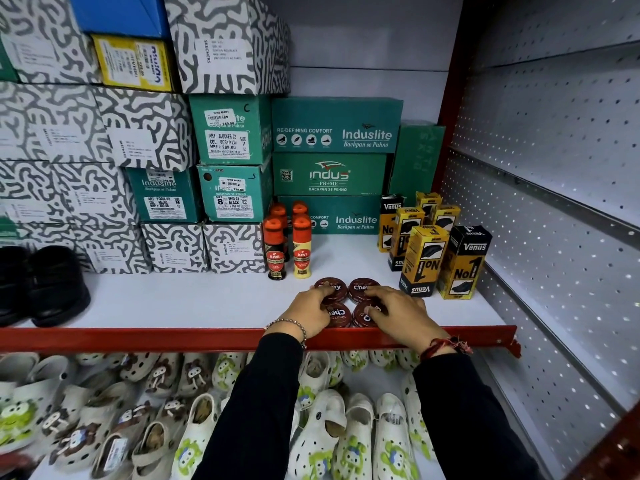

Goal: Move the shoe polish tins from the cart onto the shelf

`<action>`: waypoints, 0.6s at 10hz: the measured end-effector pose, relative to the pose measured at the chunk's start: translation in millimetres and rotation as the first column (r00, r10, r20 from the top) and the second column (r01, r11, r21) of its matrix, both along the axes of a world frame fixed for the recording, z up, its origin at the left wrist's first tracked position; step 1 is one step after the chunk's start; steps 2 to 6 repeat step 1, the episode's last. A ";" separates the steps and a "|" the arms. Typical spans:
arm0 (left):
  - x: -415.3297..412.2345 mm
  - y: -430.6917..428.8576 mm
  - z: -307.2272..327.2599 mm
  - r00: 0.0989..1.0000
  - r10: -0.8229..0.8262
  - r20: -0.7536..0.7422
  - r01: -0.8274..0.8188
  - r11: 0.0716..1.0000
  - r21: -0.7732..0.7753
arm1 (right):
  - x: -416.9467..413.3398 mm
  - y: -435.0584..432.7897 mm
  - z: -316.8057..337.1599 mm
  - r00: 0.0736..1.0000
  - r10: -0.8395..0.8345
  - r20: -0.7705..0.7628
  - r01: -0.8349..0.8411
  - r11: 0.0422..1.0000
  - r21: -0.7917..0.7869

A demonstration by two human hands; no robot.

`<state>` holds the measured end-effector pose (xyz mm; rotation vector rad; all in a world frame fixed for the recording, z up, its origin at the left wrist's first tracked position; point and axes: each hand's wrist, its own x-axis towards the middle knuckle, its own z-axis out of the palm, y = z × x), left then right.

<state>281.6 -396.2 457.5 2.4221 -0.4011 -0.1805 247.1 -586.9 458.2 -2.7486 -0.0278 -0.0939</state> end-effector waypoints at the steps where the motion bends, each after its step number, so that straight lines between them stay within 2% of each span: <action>1: 0.6 -1.8 0.3 1.000 0.026 0.007 -0.026 1.000 -0.012 | 0.8 1.6 2.0 1.000 -0.001 0.030 0.001 1.000 -0.004; 6: 0.6 -1.8 0.3 1.000 0.026 0.007 -0.026 1.000 -0.012 | 0.8 1.6 2.0 1.000 -0.001 0.030 0.001 1.000 -0.004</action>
